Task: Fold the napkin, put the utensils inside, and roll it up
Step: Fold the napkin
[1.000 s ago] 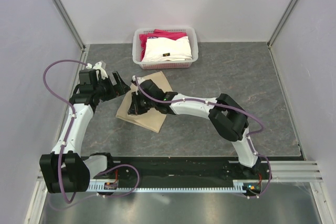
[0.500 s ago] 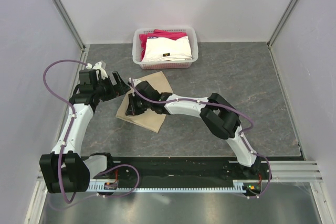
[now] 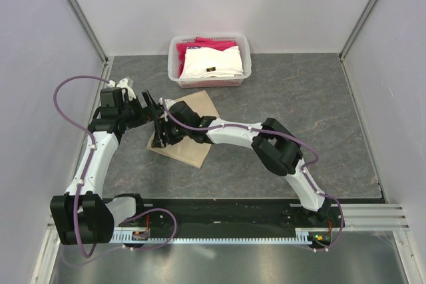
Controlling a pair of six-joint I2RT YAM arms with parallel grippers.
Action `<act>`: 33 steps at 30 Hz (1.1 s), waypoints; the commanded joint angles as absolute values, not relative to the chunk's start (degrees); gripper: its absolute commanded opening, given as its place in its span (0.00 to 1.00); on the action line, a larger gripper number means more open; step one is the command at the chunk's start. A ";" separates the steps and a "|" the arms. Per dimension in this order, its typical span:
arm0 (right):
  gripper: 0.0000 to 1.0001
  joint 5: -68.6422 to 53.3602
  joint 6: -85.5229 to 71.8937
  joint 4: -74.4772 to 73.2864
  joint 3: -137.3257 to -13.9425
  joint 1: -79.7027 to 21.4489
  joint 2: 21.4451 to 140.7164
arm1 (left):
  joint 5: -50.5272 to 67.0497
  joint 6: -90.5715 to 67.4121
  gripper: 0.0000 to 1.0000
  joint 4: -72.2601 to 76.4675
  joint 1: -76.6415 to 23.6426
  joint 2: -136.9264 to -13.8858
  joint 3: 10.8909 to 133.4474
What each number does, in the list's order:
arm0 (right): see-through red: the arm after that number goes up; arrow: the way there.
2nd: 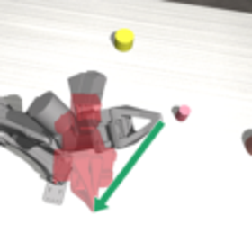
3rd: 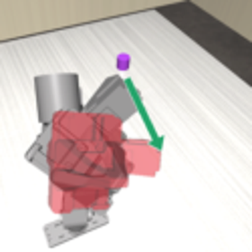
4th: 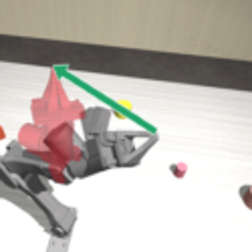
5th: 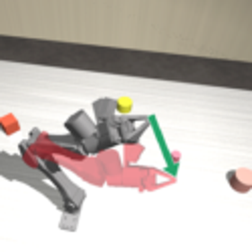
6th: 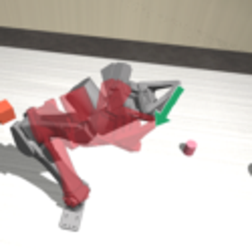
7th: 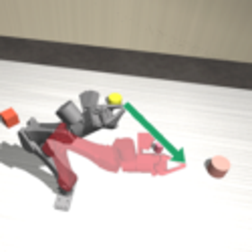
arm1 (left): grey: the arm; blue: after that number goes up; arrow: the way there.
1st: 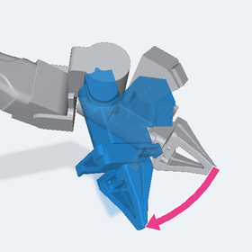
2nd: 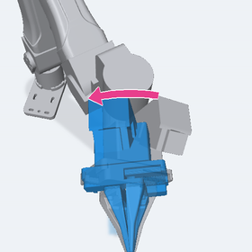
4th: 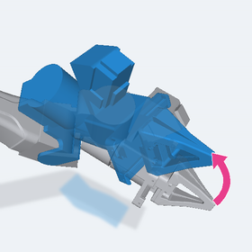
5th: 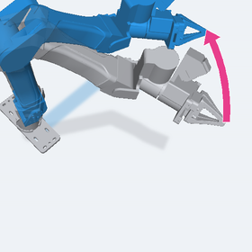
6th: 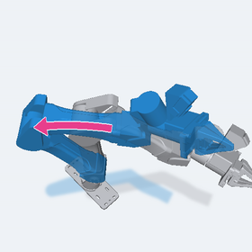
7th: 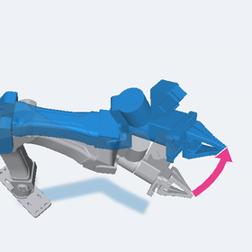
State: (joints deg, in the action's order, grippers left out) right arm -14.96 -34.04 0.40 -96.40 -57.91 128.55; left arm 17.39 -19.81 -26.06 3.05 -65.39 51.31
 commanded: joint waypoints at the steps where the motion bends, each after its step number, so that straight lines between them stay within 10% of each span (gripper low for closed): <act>1: 0.65 -17.40 -31.20 1.06 -95.72 -57.05 121.83 | 14.59 -18.81 1.00 -24.34 3.43 -64.16 51.15; 17: 0.65 -17.92 -39.20 6.15 -55.04 -44.48 95.63 | 13.54 -25.31 0.90 -25.40 3.34 -62.14 41.49; 33: 0.65 -22.67 -39.29 11.07 -52.65 -42.72 95.01 | 12.83 -26.01 0.58 -27.78 3.34 -69.42 40.87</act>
State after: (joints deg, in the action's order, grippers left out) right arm -20.38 -39.03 7.31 -52.95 -43.13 96.88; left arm 10.85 -24.67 -29.71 3.14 -66.28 39.68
